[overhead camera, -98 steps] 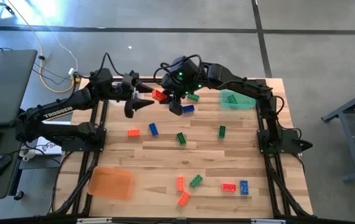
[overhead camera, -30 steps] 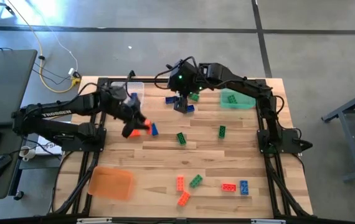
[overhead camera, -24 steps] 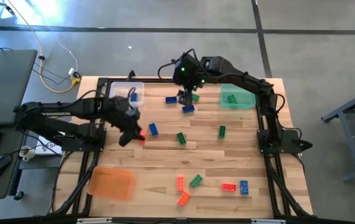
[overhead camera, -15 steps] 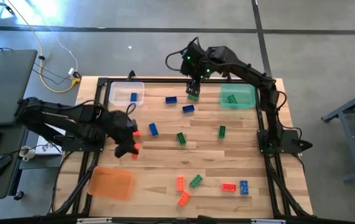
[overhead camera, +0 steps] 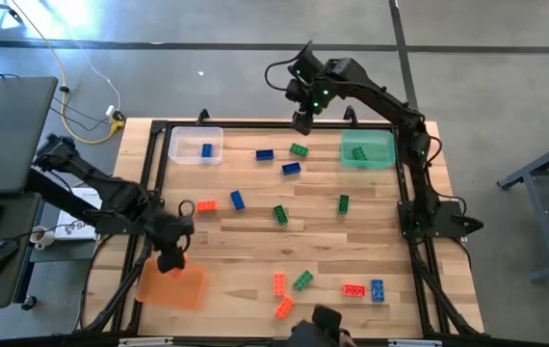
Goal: Sort & place blocks by color
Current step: Put the orange game piece into the orange bin, then put the green game piece into the green bin
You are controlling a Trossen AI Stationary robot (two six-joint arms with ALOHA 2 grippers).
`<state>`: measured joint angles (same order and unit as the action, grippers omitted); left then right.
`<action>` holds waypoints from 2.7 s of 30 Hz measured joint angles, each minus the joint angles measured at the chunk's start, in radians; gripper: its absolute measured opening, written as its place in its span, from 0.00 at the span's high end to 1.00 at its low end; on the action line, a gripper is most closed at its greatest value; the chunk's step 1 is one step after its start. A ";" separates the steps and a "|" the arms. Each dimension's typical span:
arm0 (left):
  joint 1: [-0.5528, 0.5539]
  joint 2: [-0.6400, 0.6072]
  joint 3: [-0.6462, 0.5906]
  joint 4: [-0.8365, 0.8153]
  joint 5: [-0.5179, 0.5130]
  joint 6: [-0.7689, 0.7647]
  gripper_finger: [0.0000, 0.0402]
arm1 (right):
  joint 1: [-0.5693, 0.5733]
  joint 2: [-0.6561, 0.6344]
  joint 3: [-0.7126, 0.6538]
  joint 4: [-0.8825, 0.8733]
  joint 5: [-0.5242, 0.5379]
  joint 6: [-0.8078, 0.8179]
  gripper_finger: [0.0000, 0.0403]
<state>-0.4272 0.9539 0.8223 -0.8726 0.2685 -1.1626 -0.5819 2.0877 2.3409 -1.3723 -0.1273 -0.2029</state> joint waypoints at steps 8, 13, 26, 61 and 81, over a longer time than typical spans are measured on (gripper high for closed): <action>-0.163 0.071 -0.036 -0.003 0.001 -0.143 0.73 | -0.014 0.103 0.000 0.014 0.023 0.011 0.42; -0.192 0.133 -0.062 -0.006 0.004 -0.162 0.73 | -0.021 0.155 0.000 0.030 0.074 0.003 0.42; -0.196 0.284 -0.062 0.073 0.086 -0.133 0.70 | -0.041 0.248 0.000 -0.012 0.074 -0.025 0.42; -0.182 0.399 -0.062 0.114 0.272 -0.059 0.44 | -0.028 0.339 0.000 0.005 0.010 -0.024 0.42; -0.109 -0.070 -0.061 -0.044 -0.197 -0.143 0.44 | -0.013 0.443 0.000 0.000 0.069 0.004 0.42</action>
<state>-0.5365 0.8837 0.7609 -0.9167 0.0716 -1.3060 -0.5945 2.5306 2.3405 -1.3728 -0.0586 -0.1989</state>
